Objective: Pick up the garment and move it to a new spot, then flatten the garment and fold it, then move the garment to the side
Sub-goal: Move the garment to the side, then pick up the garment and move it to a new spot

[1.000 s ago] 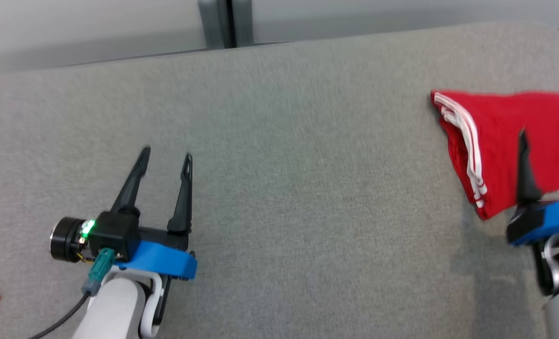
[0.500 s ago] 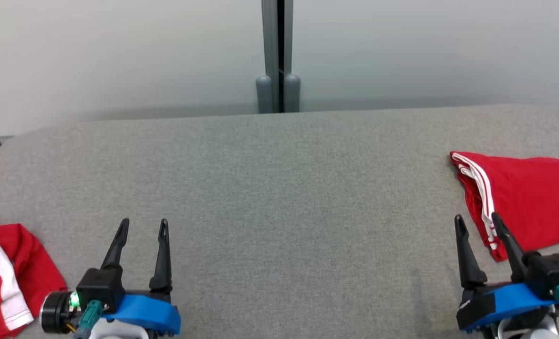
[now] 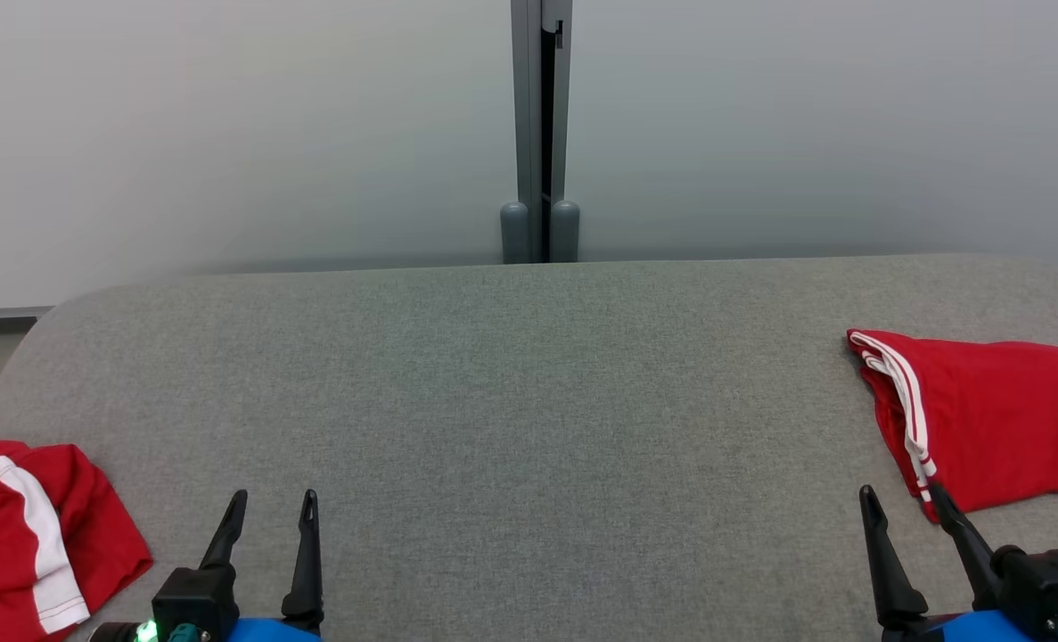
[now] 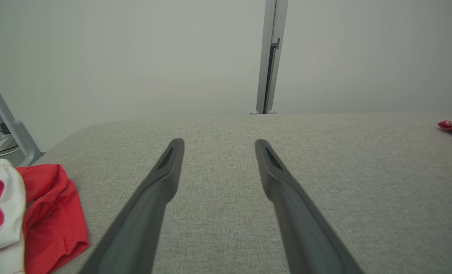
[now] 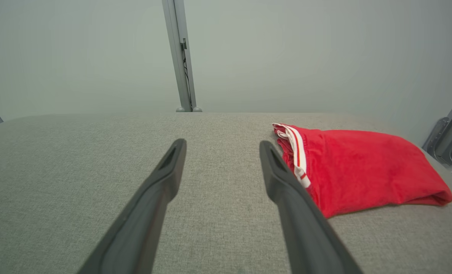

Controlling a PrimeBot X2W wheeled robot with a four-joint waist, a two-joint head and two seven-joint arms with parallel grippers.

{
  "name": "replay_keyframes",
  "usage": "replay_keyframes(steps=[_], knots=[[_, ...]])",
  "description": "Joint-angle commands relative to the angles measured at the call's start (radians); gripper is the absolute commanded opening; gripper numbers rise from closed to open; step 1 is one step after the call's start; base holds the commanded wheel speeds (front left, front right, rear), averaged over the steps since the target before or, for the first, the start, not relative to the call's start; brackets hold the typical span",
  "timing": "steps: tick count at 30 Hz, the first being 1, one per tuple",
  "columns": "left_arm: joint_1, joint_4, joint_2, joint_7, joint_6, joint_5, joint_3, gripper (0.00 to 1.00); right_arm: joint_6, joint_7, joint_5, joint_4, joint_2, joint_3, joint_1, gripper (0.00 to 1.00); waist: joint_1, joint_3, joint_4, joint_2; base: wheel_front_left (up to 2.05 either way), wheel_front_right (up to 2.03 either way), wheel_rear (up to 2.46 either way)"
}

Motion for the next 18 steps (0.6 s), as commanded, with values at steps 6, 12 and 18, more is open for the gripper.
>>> replay_keyframes(steps=[6,12,18], knots=[[0.023,0.009,0.013,0.008,0.003,-0.012,0.000,1.00,0.000,0.023,0.020,-0.043,0.002,0.003,0.045,1.00,0.0000,-0.011,-0.009,0.0001,0.00,0.00,0.00],[0.019,0.007,0.018,0.009,0.007,-0.019,-0.004,1.00,0.000,0.030,0.025,-0.058,0.003,0.002,0.055,1.00,0.0000,-0.011,-0.014,0.0001,0.00,0.00,0.00],[0.009,0.007,0.018,0.009,0.008,-0.019,-0.009,1.00,0.000,0.033,0.027,-0.065,0.003,-0.001,0.056,1.00,0.0000,-0.011,-0.008,0.0001,0.00,0.00,0.00]])
